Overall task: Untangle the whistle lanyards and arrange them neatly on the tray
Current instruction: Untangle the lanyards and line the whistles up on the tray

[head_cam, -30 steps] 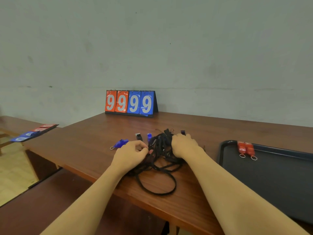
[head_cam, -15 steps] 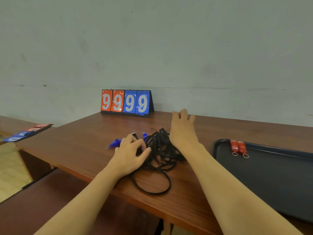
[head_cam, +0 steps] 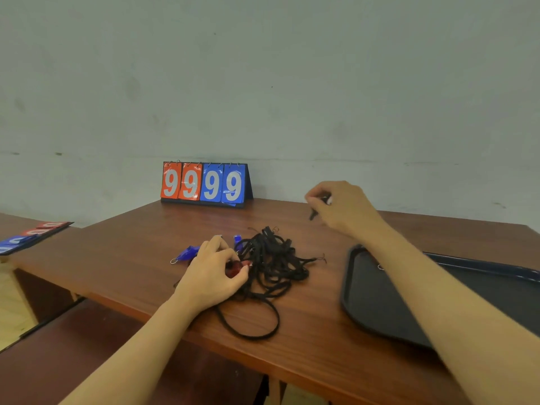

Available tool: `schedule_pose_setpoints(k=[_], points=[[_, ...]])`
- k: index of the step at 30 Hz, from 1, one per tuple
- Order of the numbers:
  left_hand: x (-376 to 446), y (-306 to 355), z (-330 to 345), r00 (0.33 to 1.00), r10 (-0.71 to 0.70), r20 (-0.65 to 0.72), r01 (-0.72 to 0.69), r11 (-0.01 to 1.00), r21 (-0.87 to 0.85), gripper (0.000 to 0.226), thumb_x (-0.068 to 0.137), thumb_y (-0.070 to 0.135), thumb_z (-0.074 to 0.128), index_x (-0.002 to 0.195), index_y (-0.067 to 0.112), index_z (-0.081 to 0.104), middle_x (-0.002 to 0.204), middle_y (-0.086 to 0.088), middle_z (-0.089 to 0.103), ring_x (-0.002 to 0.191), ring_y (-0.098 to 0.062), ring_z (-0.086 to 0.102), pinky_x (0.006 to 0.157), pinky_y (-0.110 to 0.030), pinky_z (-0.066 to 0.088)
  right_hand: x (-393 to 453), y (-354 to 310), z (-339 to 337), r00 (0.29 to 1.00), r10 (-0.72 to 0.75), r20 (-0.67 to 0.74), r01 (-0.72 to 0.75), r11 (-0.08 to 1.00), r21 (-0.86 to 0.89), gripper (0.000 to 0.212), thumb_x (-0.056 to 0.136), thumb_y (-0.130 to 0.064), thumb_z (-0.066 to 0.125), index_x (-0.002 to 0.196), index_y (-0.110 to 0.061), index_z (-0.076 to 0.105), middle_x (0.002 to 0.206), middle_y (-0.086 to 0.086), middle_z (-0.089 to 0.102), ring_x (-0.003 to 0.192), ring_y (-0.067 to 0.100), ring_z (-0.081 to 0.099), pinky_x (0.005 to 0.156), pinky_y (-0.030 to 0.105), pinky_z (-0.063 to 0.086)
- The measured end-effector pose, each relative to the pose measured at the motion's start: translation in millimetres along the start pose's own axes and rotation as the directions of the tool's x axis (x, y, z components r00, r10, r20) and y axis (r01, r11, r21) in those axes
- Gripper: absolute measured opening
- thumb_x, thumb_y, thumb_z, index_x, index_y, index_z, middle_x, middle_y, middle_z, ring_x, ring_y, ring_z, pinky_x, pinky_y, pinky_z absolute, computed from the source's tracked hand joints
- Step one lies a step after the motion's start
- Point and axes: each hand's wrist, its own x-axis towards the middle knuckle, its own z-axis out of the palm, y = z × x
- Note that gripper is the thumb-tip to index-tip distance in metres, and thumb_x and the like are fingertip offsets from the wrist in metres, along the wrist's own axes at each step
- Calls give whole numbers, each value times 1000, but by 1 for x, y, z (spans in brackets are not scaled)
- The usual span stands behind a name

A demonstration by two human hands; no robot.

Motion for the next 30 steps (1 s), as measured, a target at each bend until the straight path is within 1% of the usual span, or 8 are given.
schedule_pose_setpoints(k=[5, 9, 13, 18, 22, 25, 27, 30], points=[[-3, 5, -6, 993, 39, -109, -32, 998, 60, 24, 89, 53, 63, 101, 32, 66, 101, 17, 48, 95, -3, 46, 84, -25, 47, -53, 56, -53, 984, 169, 55, -163, 981, -110, 17, 97, -25, 57, 106, -32, 69, 91, -15, 68, 59, 1, 67, 58, 10, 44], [-6, 18, -15, 992, 12, -129, -15, 1000, -22, 14, 94, 46, 61, 102, 34, 59, 86, 19, 62, 80, 1, 60, 70, -16, 44, -80, 101, -59, 983, 176, 47, -144, 912, -384, 25, 103, -28, 51, 116, -22, 72, 107, -5, 69, 93, 11, 63, 85, 25, 49], [-1, 28, -22, 999, -10, -30, 10, 1000, 21, 17, 94, 44, 63, 106, 33, 59, 84, 17, 66, 76, 0, 63, 69, -18, 50, -82, 116, -67, 985, 170, 40, -138, 896, -423, 28, 102, -30, 51, 125, -21, 66, 117, -1, 64, 106, 17, 61, 95, 32, 49], [28, 56, -40, 1000, -30, -3, 30, 1000, -9, 24, 95, 46, 63, 110, 30, 54, 101, 13, 66, 90, -4, 64, 80, -23, 54, -82, 120, -66, 978, 193, 75, -149, 906, -396, 39, 99, -20, 60, 137, -23, 56, 130, 1, 58, 118, 20, 57, 100, 34, 48], [42, 75, -46, 997, 28, -70, -22, 996, 84, 28, 93, 62, 54, 113, 42, 53, 103, 23, 65, 109, -11, 58, 99, -48, 48, -81, 122, -69, 972, 234, 26, -213, 922, -322, 37, 100, -15, 57, 137, -20, 58, 132, 4, 57, 117, 22, 58, 98, 33, 47], [49, 96, -47, 995, 41, -92, -32, 994, 101, 31, 97, 55, 52, 121, 37, 61, 102, 20, 66, 110, -15, 54, 101, -53, 44, -82, 127, -79, 952, 306, -10, -304, 939, -162, 33, 101, -14, 56, 132, -20, 62, 134, 5, 57, 119, 22, 58, 101, 32, 45], [54, 114, -42, 992, 75, -99, -74, 997, 14, 33, 98, 51, 52, 121, 30, 64, 102, 19, 66, 103, -9, 57, 98, -43, 49, -83, 131, -86, 941, 339, -13, -339, 939, -60, 27, 100, -16, 56, 125, -21, 65, 130, 2, 61, 117, 19, 60, 102, 33, 45], [58, 155, -30, 997, 48, -61, -61, 971, -231, 32, 102, 47, 47, 121, 24, 59, 102, 15, 72, 80, 11, 62, 76, -15, 47, -83, 132, -89, 910, 414, 37, -416, 907, 71, 17, 101, -18, 57, 117, -21, 60, 117, 2, 66, 101, 16, 66, 91, 32, 53]])
